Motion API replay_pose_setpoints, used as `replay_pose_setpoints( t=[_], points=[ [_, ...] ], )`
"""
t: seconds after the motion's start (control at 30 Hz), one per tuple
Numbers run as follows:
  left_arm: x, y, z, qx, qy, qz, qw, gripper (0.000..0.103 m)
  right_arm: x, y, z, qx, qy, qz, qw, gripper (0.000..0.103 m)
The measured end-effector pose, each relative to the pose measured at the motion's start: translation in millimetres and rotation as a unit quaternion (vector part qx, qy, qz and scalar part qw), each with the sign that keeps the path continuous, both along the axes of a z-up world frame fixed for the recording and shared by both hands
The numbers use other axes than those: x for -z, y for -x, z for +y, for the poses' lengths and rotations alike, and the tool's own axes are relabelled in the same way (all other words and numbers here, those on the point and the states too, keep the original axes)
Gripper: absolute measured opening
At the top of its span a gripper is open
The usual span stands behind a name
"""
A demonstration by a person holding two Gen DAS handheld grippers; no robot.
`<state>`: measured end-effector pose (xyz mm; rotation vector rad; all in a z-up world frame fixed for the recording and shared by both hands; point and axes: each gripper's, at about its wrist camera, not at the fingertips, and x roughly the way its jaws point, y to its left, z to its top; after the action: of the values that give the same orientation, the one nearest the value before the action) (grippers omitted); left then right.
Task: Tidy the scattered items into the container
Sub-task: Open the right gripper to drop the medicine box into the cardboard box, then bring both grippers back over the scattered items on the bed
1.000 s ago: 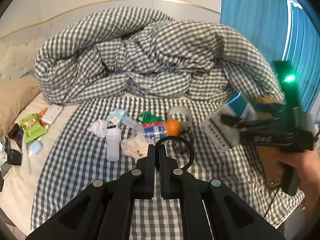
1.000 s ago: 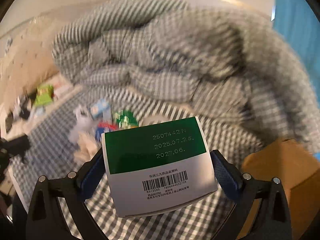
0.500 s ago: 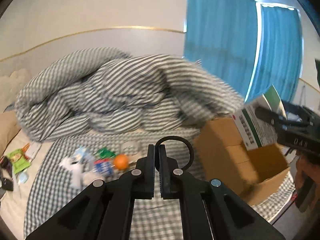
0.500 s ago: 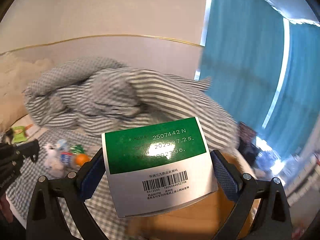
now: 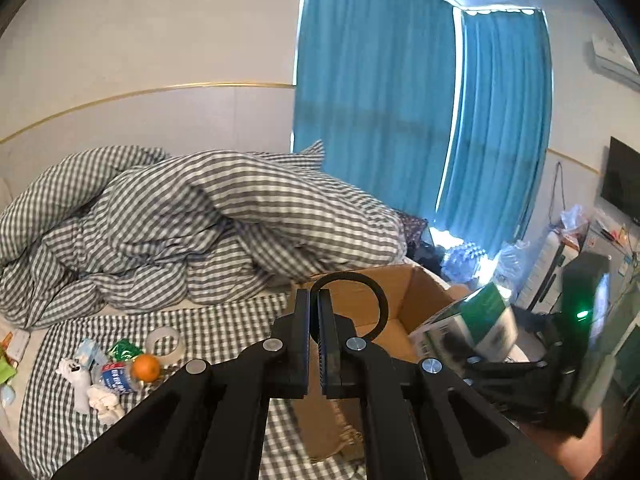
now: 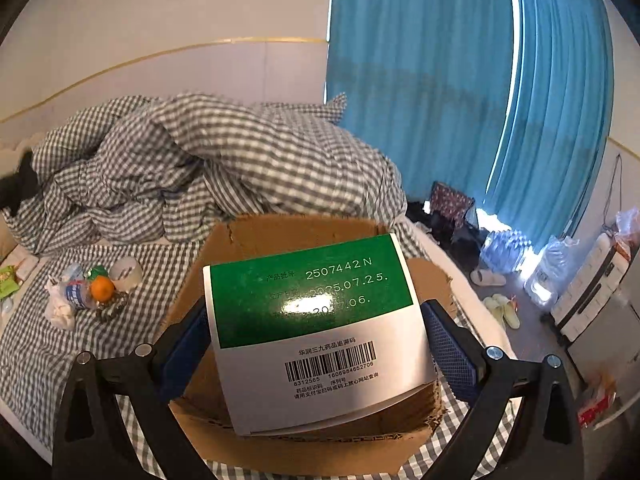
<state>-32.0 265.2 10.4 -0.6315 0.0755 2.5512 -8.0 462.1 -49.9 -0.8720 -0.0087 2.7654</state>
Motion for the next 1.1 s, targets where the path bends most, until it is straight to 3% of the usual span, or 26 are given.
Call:
replay_pose_setpoints(
  t=[0.23,0.47,0.8,0.97,1.0,1.03,1.07,1.1],
  points=[
    [2,-1,10,0.001,0.003,-0.002,1.0,0.003,9,0,2,-0.005,-0.03,0.004,1.0,0.103],
    [10,2,27,0.013,0.01,-0.009,0.9998,0.003,1,-17,17,0.007,-0.027,0.029,0.999,0.103],
    [30,14,92,0.071,0.024,-0.03,0.9967,0.003,-19,-57,52,0.06,-0.046,0.051,0.996,0.103],
    [44,31,124,0.074,0.039,-0.046,0.9955,0.008,-28,-70,66,0.078,-0.049,0.056,0.994,0.103],
    [48,35,129,0.076,0.04,-0.052,0.9949,0.01,-28,-71,68,0.079,-0.049,0.056,0.994,0.103],
    [51,39,132,0.079,0.042,-0.06,0.9942,0.019,-28,-72,69,0.08,-0.047,0.056,0.994,0.103],
    [54,42,135,0.079,0.044,-0.065,0.9938,0.043,-27,-72,70,0.081,-0.045,0.054,0.994,0.103],
    [55,43,136,0.076,0.045,-0.066,0.9939,0.058,-27,-72,71,0.081,-0.044,0.053,0.994,0.103]
  ],
)
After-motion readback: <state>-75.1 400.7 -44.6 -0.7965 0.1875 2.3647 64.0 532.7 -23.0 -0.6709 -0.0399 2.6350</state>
